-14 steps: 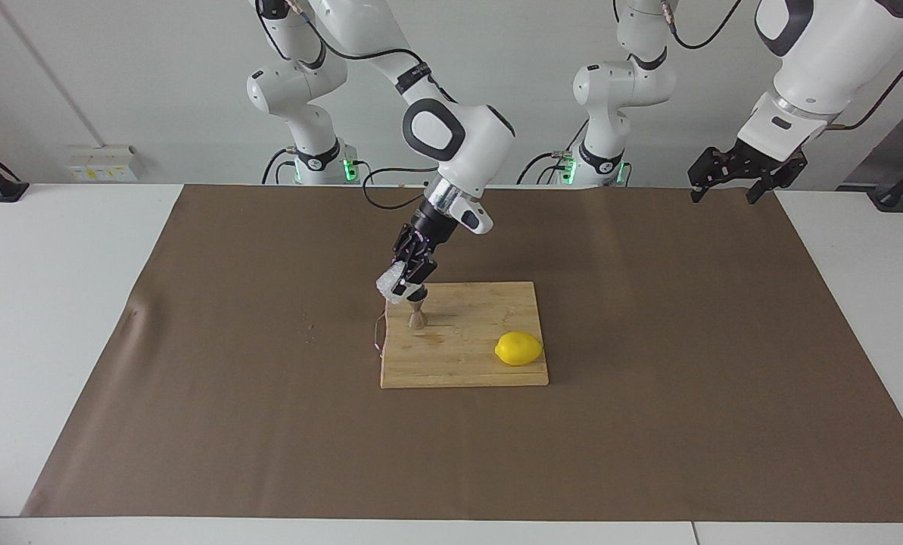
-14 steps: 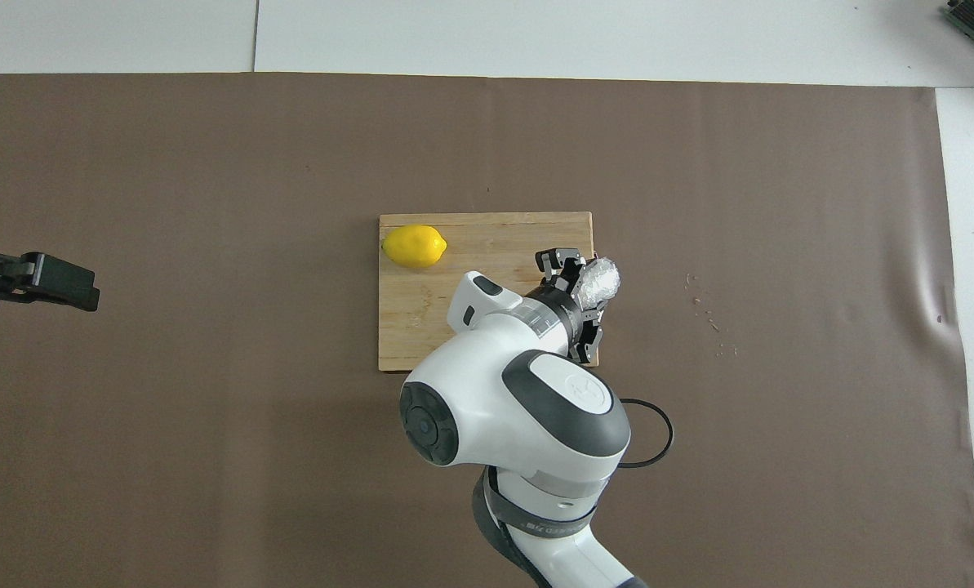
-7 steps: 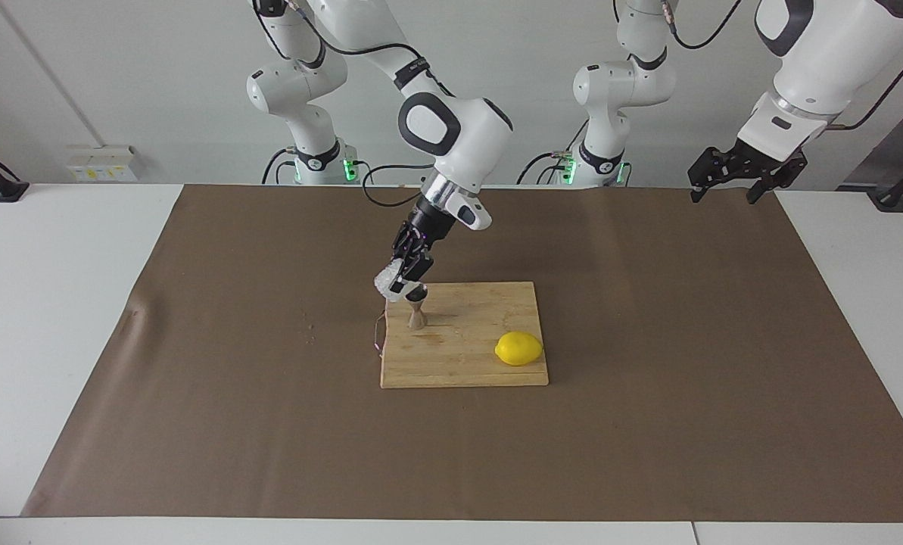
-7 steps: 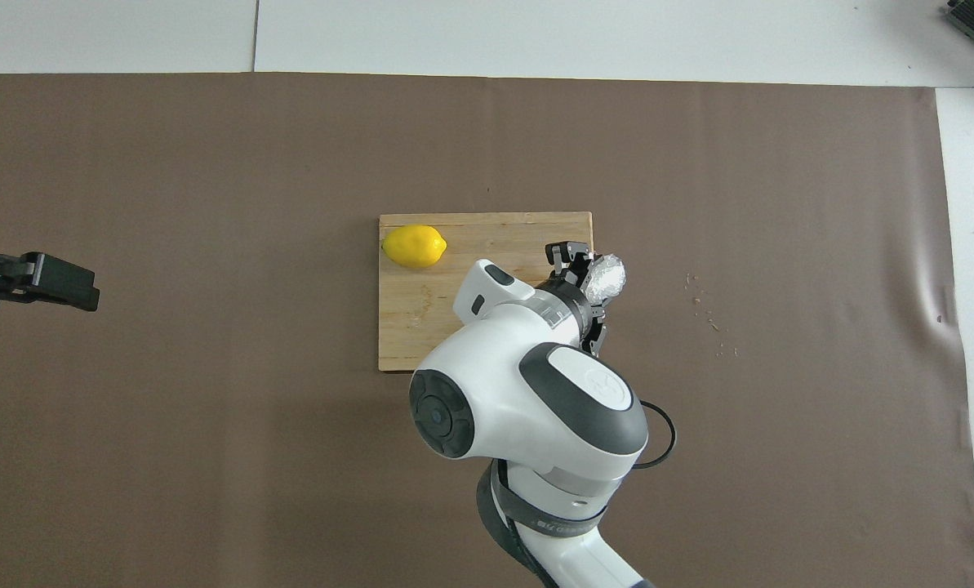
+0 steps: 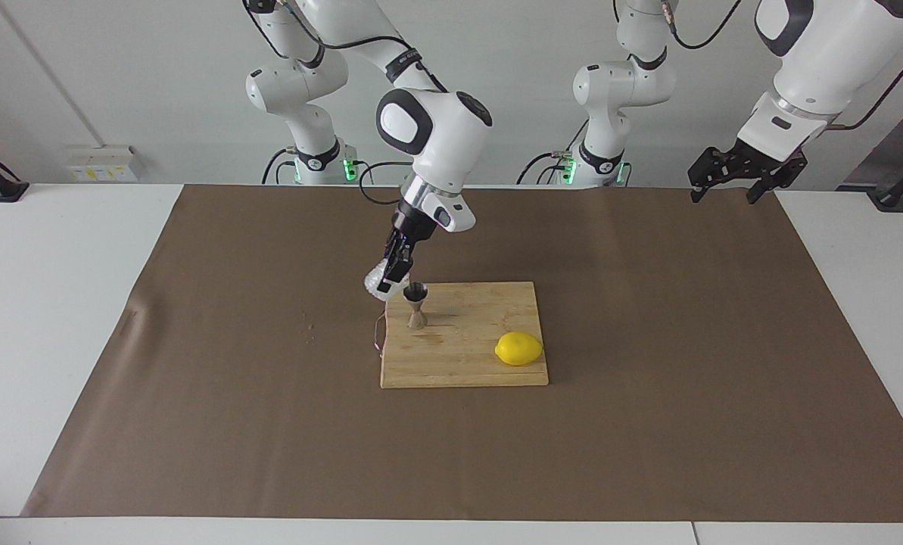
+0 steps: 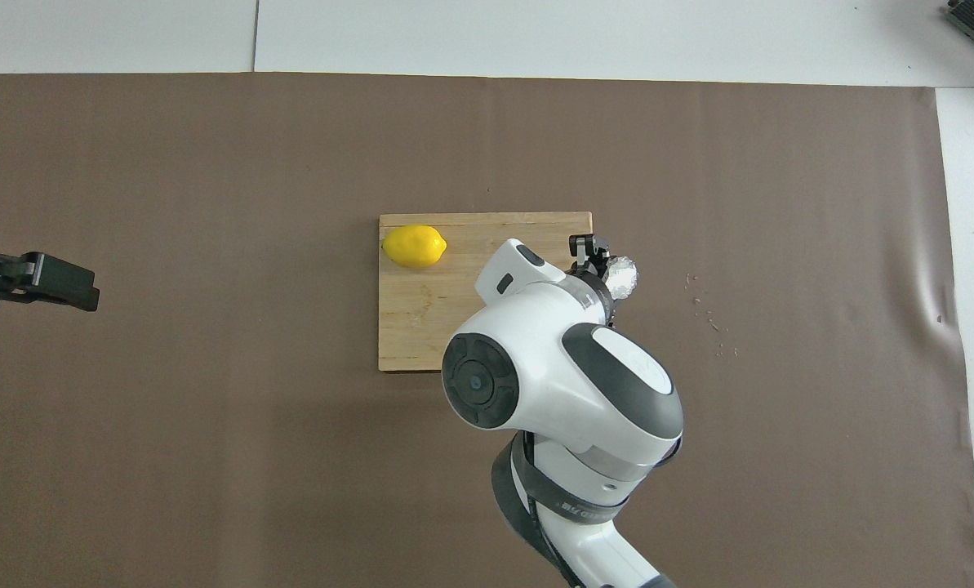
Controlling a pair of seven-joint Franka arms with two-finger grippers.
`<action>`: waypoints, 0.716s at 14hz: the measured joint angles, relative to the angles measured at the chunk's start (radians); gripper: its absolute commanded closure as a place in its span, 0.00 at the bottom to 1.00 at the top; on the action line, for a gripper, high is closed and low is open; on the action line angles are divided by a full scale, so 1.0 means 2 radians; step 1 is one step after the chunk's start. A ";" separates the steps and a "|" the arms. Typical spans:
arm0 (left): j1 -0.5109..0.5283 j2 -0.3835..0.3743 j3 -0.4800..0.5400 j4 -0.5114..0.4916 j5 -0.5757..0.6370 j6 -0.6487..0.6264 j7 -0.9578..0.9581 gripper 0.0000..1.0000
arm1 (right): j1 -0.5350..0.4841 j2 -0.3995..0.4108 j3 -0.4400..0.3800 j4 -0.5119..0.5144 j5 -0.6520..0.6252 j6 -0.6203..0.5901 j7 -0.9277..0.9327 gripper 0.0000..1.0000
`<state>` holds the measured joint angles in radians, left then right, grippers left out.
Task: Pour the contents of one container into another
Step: 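Tilt the clear glass over the metal cup with the right gripper, then carry the clear glass back beside the board with the right gripper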
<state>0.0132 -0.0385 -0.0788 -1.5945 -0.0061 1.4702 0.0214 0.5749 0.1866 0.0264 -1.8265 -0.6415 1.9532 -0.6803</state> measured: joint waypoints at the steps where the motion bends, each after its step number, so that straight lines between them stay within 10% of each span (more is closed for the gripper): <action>1: 0.000 0.000 0.000 0.000 0.000 0.000 0.000 0.00 | -0.002 0.000 0.000 0.002 0.009 0.001 0.000 1.00; 10: 0.000 0.000 0.000 0.000 0.000 0.000 0.000 0.00 | -0.080 0.001 -0.001 0.004 0.148 0.002 -0.088 1.00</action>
<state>0.0132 -0.0385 -0.0788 -1.5945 -0.0061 1.4702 0.0214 0.4145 0.1878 0.0253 -1.8180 -0.3457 1.9565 -0.8565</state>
